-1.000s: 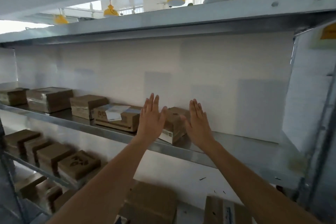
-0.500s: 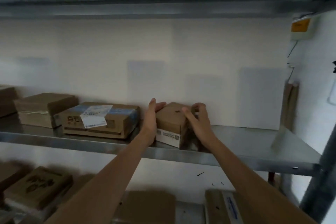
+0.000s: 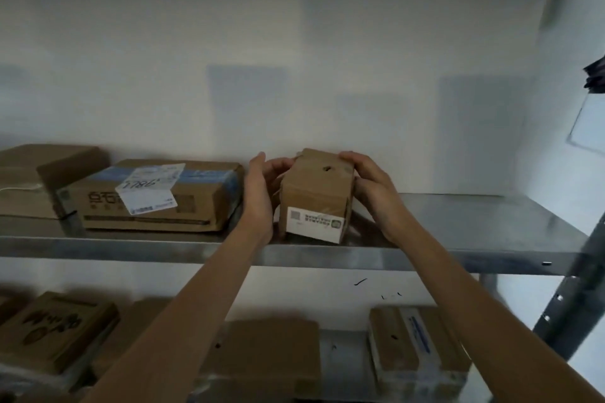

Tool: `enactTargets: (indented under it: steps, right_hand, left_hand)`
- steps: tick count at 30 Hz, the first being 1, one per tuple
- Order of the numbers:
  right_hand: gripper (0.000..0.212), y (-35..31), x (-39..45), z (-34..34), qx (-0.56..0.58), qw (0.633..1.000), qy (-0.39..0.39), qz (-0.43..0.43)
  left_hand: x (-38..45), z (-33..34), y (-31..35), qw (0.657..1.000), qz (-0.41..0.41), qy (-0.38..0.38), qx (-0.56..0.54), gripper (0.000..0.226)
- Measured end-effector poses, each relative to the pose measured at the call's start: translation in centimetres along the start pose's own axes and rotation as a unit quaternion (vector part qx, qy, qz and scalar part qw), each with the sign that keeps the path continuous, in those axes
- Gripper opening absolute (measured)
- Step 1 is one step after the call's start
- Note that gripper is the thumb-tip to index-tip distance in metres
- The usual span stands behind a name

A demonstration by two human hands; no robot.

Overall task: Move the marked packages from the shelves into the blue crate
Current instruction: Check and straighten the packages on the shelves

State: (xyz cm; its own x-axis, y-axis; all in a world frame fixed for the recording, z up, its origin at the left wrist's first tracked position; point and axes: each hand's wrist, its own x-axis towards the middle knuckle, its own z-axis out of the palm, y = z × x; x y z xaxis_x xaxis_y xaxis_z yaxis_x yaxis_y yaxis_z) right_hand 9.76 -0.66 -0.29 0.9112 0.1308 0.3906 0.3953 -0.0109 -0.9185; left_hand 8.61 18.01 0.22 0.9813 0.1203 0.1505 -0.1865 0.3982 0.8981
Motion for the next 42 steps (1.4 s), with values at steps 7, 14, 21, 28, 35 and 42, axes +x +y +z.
enactTargets:
  steps: [7,14,21,28,35,42]
  right_hand:
    - [0.055,-0.3,0.0,-0.1,0.011,0.998,-0.050,0.047]
    - [0.043,-0.9,-0.5,0.4,-0.013,0.998,0.056,-0.004]
    - [0.012,-1.2,-0.5,0.6,-0.073,0.993,0.079,-0.044]
    - [0.049,-1.4,-0.6,0.6,-0.007,0.998,0.066,0.011]
    - [0.069,-1.4,-0.8,0.4,0.095,0.995,0.036,0.010]
    - [0.084,-1.3,-0.8,0.8,0.146,0.985,-0.028,0.086]
  left_hand:
    - [-0.1,-0.1,0.1,0.997,0.047,-0.038,-0.049,0.050]
    - [-0.6,1.1,0.1,0.993,0.080,-0.077,0.037,0.051]
    - [-0.9,1.1,0.1,0.980,0.127,-0.118,0.099,0.041]
    - [-1.2,0.9,0.4,0.985,0.120,-0.110,0.059,0.057]
    - [-1.6,0.7,0.5,0.984,0.147,-0.096,0.021,0.050]
    - [-1.9,0.7,0.6,0.986,0.153,-0.066,-0.029,0.052]
